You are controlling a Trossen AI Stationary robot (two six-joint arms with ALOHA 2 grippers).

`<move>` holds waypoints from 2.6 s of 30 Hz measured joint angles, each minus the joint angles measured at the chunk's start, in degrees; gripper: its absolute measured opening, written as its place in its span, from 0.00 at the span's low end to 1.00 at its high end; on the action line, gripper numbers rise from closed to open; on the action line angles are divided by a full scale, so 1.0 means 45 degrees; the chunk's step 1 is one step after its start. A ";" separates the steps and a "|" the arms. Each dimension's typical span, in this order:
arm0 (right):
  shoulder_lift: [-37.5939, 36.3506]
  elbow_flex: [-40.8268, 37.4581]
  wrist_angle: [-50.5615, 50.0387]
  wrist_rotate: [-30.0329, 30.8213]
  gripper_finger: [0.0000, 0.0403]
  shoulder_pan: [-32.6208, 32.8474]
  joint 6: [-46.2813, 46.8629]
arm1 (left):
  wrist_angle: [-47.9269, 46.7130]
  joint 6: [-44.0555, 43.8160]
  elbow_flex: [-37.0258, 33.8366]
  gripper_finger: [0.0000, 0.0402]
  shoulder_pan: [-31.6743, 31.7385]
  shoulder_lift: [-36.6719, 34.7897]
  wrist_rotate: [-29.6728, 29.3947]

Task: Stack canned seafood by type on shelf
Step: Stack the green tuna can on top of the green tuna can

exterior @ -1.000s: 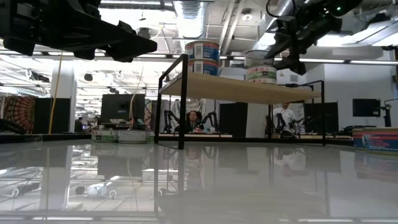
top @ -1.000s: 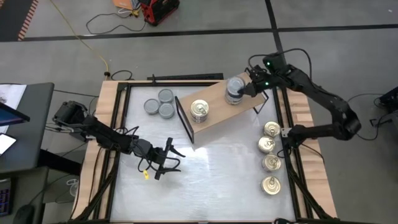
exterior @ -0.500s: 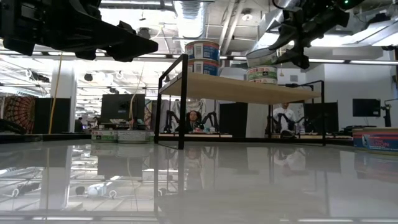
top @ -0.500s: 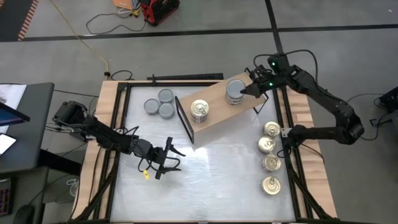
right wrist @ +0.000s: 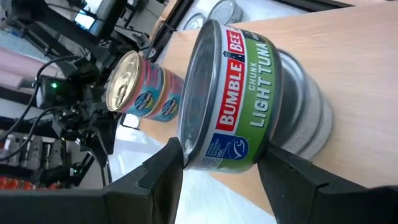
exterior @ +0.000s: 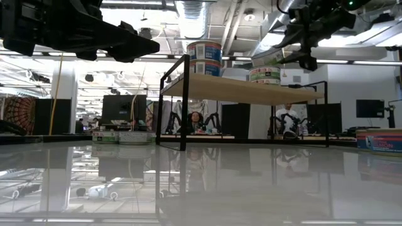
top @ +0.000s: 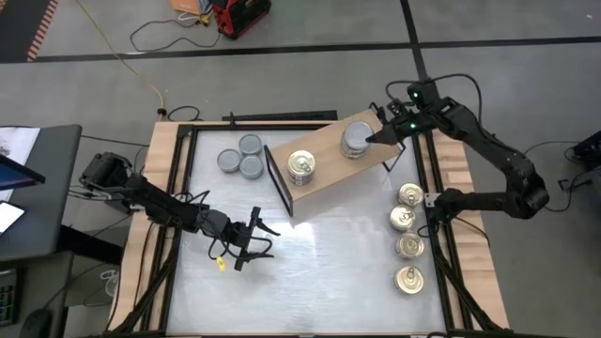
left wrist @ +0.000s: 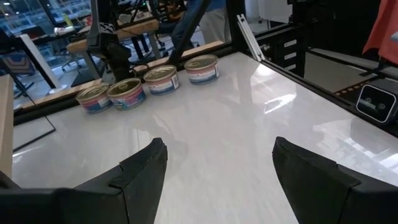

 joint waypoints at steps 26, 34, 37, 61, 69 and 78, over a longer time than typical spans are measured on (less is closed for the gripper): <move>0.0005 0.0005 0.0054 0.0151 0.66 0.0292 0.0552 | -0.0061 -0.0009 0.0000 0.69 0.0004 0.0000 0.0001; 0.0005 0.0010 -0.0540 0.0357 0.69 0.0448 0.0691 | -0.0069 -0.0002 0.0000 0.69 -0.0002 -0.0001 0.0076; 0.0005 0.0081 -0.1133 0.0365 0.69 0.0352 0.0530 | -0.0189 -0.0055 0.0000 0.69 -0.0015 -0.0195 0.0243; -0.2598 0.0326 -0.2398 1.4342 0.69 1.1657 0.2760 | -1.1701 -0.3639 0.0010 0.69 0.0601 -0.7945 -0.7086; -0.1662 -0.1302 -0.0493 1.7638 0.69 1.5866 0.3895 | -1.2791 -0.3917 0.0010 0.66 0.0538 -0.7806 -0.6332; -0.0303 -0.1331 0.0207 1.8601 0.69 1.7277 0.4648 | -1.3248 -0.4451 0.0010 0.65 0.0553 -0.6870 -0.6300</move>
